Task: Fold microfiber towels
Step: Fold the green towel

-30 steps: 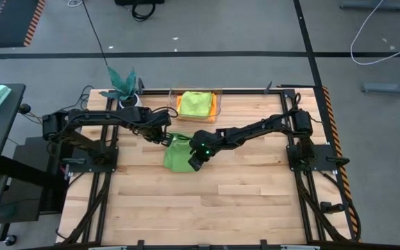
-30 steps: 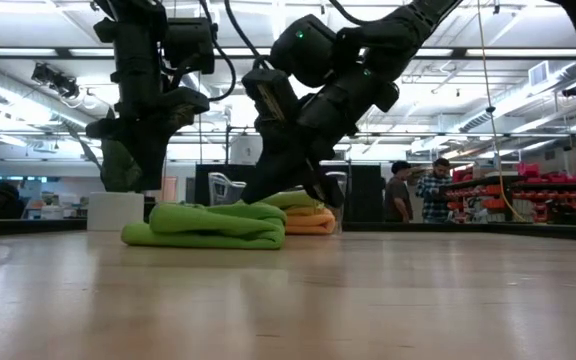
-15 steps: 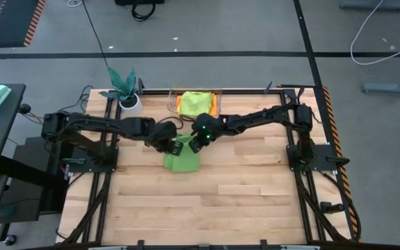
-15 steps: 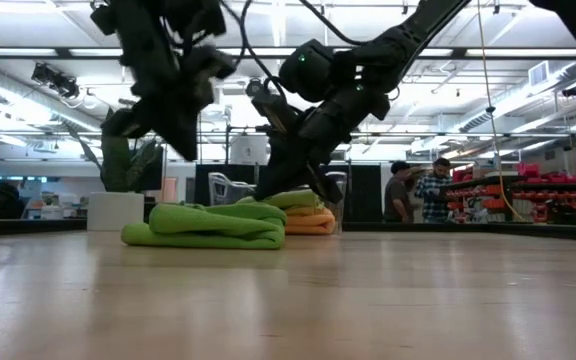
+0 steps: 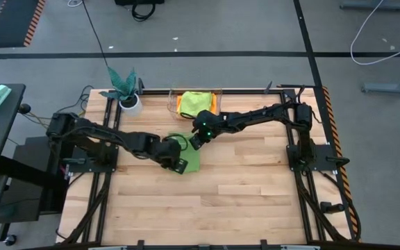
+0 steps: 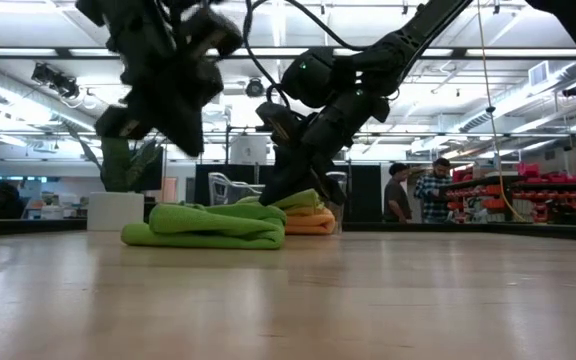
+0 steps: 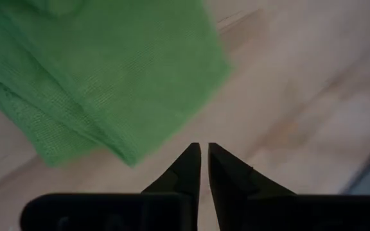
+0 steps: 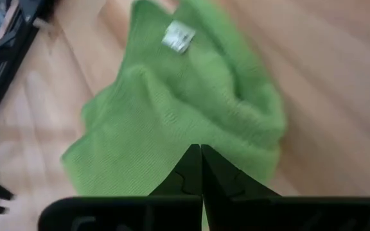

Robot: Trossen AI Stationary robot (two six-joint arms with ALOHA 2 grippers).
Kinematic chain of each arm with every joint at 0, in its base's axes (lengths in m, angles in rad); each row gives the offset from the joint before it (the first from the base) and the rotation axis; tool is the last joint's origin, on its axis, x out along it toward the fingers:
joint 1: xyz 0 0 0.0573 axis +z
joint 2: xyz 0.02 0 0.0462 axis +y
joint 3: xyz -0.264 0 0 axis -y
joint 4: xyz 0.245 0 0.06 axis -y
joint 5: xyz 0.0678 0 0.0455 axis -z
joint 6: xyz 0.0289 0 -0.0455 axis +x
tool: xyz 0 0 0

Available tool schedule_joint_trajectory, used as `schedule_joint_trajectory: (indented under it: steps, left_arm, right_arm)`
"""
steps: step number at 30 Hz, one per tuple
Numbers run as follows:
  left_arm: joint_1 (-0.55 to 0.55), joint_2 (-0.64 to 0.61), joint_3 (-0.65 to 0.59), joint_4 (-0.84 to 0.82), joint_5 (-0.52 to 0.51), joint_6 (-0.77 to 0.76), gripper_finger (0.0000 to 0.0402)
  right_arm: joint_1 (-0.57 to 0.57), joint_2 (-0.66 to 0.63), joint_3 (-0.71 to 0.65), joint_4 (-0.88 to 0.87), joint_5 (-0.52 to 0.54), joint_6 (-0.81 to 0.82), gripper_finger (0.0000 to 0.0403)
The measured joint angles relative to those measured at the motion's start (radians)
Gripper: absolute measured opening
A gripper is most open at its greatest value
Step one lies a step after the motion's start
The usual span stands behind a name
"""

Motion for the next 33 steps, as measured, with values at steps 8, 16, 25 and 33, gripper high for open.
schedule_joint_trajectory:
  steps: [8,16,25,33]
  left_arm:
    - [0.005,0.162,0.000,0.014,-0.001,0.005,0.0026]
    - [0.012,0.205,0.000,0.020,-0.061,0.001,0.0027]
    - [0.012,0.205,0.000,0.067,-0.088,-0.003,0.0025]
    - [-0.001,0.205,0.000,0.089,-0.088,-0.030,0.0019]
  right_arm:
    - [-0.007,0.000,-0.001,-0.020,-0.011,0.001,0.0002]
    - [0.070,-0.001,-0.001,-0.027,-0.018,0.002,0.0001]
    - [0.055,0.028,0.000,-0.016,0.014,0.016,0.0000]
    - [-0.037,0.061,0.001,0.004,0.004,0.009,0.0000]
